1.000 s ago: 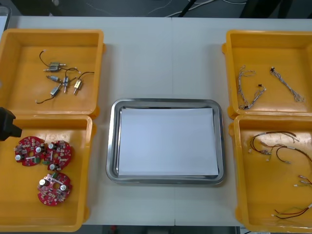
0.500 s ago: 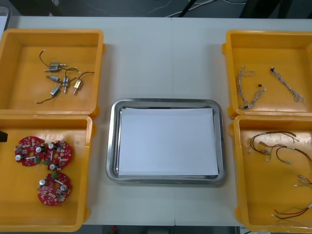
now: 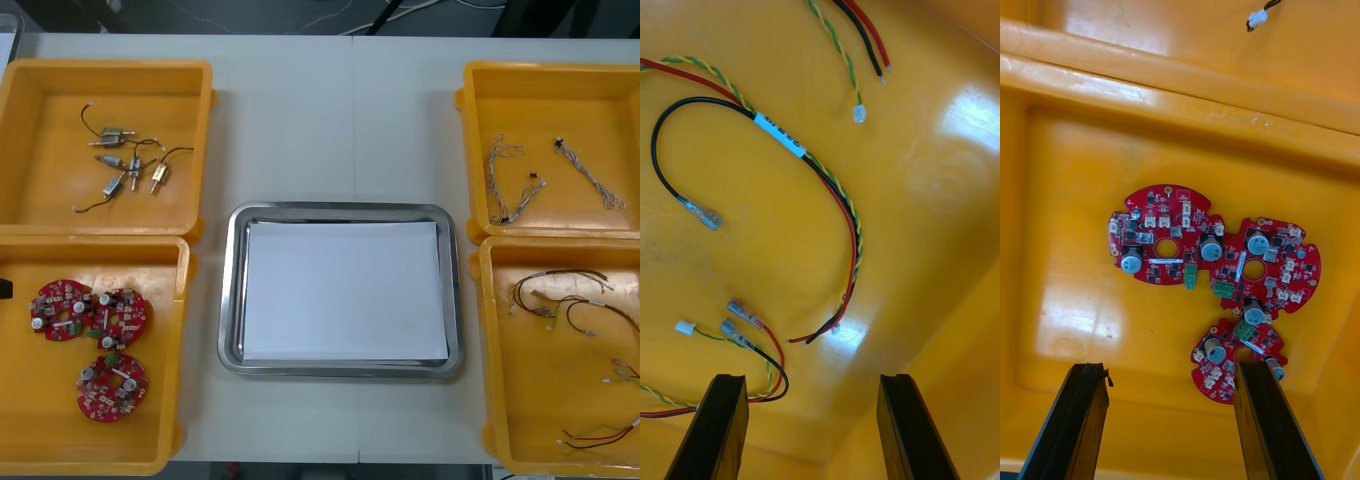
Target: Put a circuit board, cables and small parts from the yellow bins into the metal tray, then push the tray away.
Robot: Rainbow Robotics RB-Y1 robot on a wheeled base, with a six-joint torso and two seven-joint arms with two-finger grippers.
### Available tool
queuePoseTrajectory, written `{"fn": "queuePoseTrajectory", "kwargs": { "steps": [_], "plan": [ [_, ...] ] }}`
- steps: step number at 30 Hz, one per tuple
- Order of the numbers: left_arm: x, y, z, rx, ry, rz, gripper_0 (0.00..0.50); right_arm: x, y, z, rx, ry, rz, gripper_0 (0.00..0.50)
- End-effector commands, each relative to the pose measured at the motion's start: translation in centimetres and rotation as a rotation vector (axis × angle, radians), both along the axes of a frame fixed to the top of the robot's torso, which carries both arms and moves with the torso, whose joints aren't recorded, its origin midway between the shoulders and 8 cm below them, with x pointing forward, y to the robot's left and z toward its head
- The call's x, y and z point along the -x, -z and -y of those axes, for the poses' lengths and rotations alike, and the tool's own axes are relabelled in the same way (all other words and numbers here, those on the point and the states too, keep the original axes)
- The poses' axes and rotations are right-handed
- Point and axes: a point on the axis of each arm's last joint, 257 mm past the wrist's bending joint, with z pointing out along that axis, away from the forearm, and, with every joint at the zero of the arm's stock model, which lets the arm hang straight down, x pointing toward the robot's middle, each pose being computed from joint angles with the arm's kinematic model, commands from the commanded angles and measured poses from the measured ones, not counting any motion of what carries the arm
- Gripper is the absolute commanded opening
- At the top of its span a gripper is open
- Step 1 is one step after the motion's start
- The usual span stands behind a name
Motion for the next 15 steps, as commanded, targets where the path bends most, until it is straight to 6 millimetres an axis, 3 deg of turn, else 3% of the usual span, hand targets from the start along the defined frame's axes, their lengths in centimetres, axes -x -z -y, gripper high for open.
{"fn": "queuePoseTrajectory", "kwargs": {
  "steps": [1, 15],
  "plan": [
    [0.2, -0.1, 0.2, -0.039, 0.073, 0.022, 0.500, 0.4, 0.6, -0.1, 0.063, -0.149, -0.022, 0.500],
    [0.1, 1.3, 1.3, -0.001, 0.086, 0.030, 0.500, 0.7, 2.9, -1.3, 0.127, -0.346, -0.029, 0.500]
  ]
}}
